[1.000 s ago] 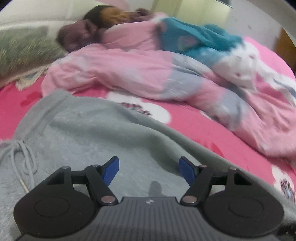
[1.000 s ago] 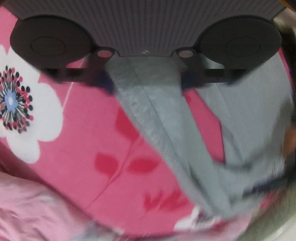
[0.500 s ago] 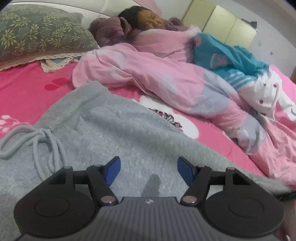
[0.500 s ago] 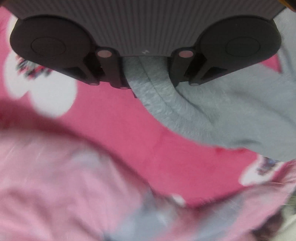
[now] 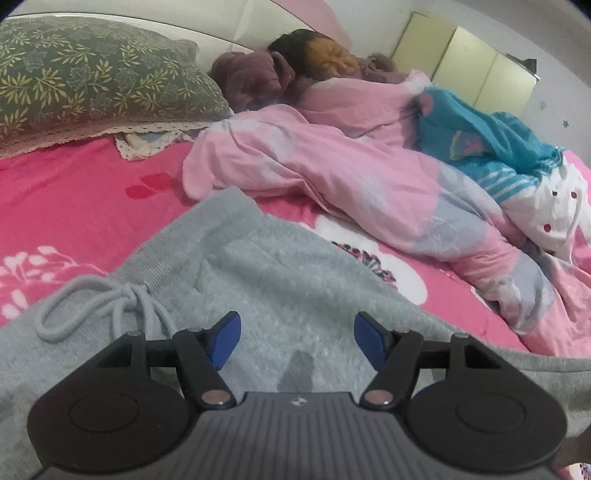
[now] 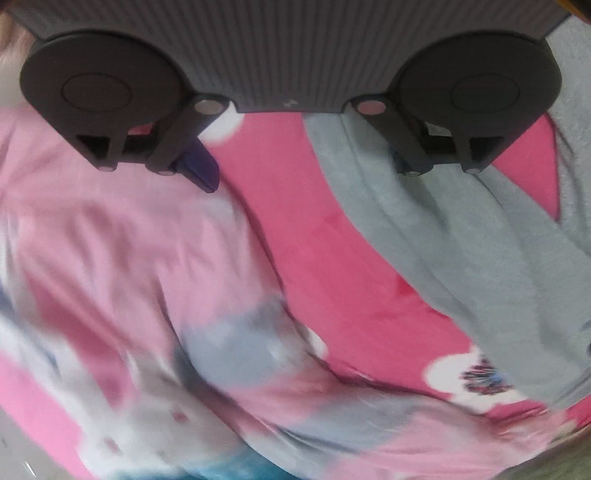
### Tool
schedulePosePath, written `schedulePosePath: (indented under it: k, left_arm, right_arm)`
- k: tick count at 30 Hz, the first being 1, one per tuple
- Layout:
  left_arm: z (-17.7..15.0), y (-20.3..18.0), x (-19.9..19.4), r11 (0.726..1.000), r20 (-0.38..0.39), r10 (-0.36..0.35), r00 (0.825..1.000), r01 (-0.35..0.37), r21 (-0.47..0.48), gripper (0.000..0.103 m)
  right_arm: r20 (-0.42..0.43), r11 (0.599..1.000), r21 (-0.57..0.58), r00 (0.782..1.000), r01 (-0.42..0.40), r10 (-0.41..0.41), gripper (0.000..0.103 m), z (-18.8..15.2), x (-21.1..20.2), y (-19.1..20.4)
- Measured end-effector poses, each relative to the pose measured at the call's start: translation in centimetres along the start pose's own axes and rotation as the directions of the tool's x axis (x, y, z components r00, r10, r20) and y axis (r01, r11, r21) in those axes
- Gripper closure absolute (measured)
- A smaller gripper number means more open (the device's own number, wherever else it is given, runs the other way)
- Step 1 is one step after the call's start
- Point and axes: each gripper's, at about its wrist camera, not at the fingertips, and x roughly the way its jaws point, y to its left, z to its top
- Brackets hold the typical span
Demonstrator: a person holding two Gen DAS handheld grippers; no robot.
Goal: Fold clothes
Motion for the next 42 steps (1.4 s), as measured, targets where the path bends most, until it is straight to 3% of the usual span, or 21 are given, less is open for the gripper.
schedulePosePath:
  k: [4, 6, 8, 9, 12, 16, 19, 22, 25, 28, 31, 32, 35, 39, 40, 41, 42]
  left_arm:
    - [0.3, 0.8, 0.3, 1.0, -0.014, -0.001, 1.0, 0.0, -0.024, 0.035]
    - [0.4, 1.1, 0.5, 0.999, -0.021, -0.001, 1.0, 0.001, -0.032, 0.035]
    - [0.3, 1.1, 0.5, 0.999, -0.025, -0.002, 1.0, 0.001, -0.032, 0.035]
    - [0.3, 1.1, 0.5, 0.999, -0.028, -0.002, 1.0, 0.001, -0.032, 0.035]
    - [0.3, 1.3, 0.5, 0.999, -0.024, 0.01, 1.0, -0.011, -0.043, 0.035]
    - [0.4, 1.7, 0.5, 0.998, -0.016, 0.028, 0.999, -0.029, -0.06, 0.035]
    - [0.5, 2.0, 0.4, 0.996, -0.011, 0.042, 0.999, -0.042, -0.073, 0.035]
    - [0.5, 2.2, 0.4, 0.995, -0.005, 0.055, 0.998, -0.056, -0.086, 0.035]
    - [0.6, 2.5, 0.4, 0.993, 0.0, 0.069, 0.998, -0.069, -0.099, 0.035]
    - [0.7, 3.0, 0.4, 0.99, 0.001, 0.076, 0.997, -0.076, -0.119, 0.036]
    - [0.8, 3.4, 0.5, 0.988, 0.002, 0.078, 0.997, -0.077, -0.135, 0.037]
    - [0.8, 3.4, 0.6, 0.988, 0.003, 0.08, 0.997, -0.079, -0.134, 0.037]
    - [0.7, 3.4, 0.7, 0.988, 0.005, 0.09, 0.996, -0.089, -0.127, 0.04]
    - [0.7, 3.4, 0.7, 0.987, 0.005, 0.103, 0.995, -0.102, -0.123, 0.041]
    - [0.7, 3.4, 0.7, 0.987, 0.005, 0.104, 0.995, -0.103, -0.121, 0.041]
    - [0.6, 3.4, 0.7, 0.987, 0.005, 0.105, 0.994, -0.103, -0.12, 0.042]
    - [0.6, 3.4, 0.7, 0.988, 0.005, 0.106, 0.994, -0.104, -0.118, 0.042]
  right_arm:
    - [-0.132, 0.999, -0.025, 0.99, 0.041, -0.044, 0.006, 0.7, 4.5, -0.9]
    - [-0.273, 0.996, -0.027, 0.958, 0.084, -0.088, 0.005, -1.0, 8.2, -1.6]
    - [-0.41, 0.994, -0.037, 0.906, 0.103, -0.109, 0.005, -3.0, 11.8, -2.0]
    - [-0.421, 0.994, -0.062, 0.901, 0.087, -0.106, 0.005, -3.8, 12.3, -1.5]
    - [-0.337, 0.98, -0.196, 0.935, 0.044, -0.11, 0.005, -4.7, 10.7, 0.4]
    - [-0.267, 0.949, -0.306, 0.964, -0.078, -0.007, 0.001, -4.4, 6.5, 2.1]
    - [-0.18, 0.96, -0.267, 0.983, -0.086, 0.038, 0.001, -2.8, 3.6, 1.5]
    - [-0.046, 0.978, -0.141, 0.988, -0.151, 0.145, 0.001, 0.3, 1.5, 1.2]
    - [0.103, 0.961, -0.099, 0.957, -0.26, 0.27, 0.001, 5.2, 1.8, 3.8]
    - [0.222, 0.919, -0.108, 0.891, -0.38, 0.395, 0.003, 10.3, 3.3, 7.7]
    - [0.254, 0.863, -0.161, 0.825, -0.479, 0.505, 0.004, 15.1, 6.4, 13.6]
    - [0.251, 0.85, -0.179, 0.812, -0.496, 0.527, 0.005, 16.4, 7.6, 15.5]
    - [0.225, 0.824, -0.221, 0.795, -0.522, 0.564, 0.008, 20.1, 11.1, 20.9]
    - [0.196, 0.817, -0.218, 0.796, -0.534, 0.573, 0.01, 22.5, 14.4, 24.5]
    - [0.181, 0.812, -0.21, 0.794, -0.545, 0.58, 0.016, 22.6, 14.9, 24.9]
    - [0.166, 0.806, -0.203, 0.792, -0.556, 0.587, 0.032, 22.7, 15.5, 25.4]
    - [0.151, 0.801, -0.195, 0.79, -0.566, 0.595, 0.04, 22.8, 16.0, 25.8]
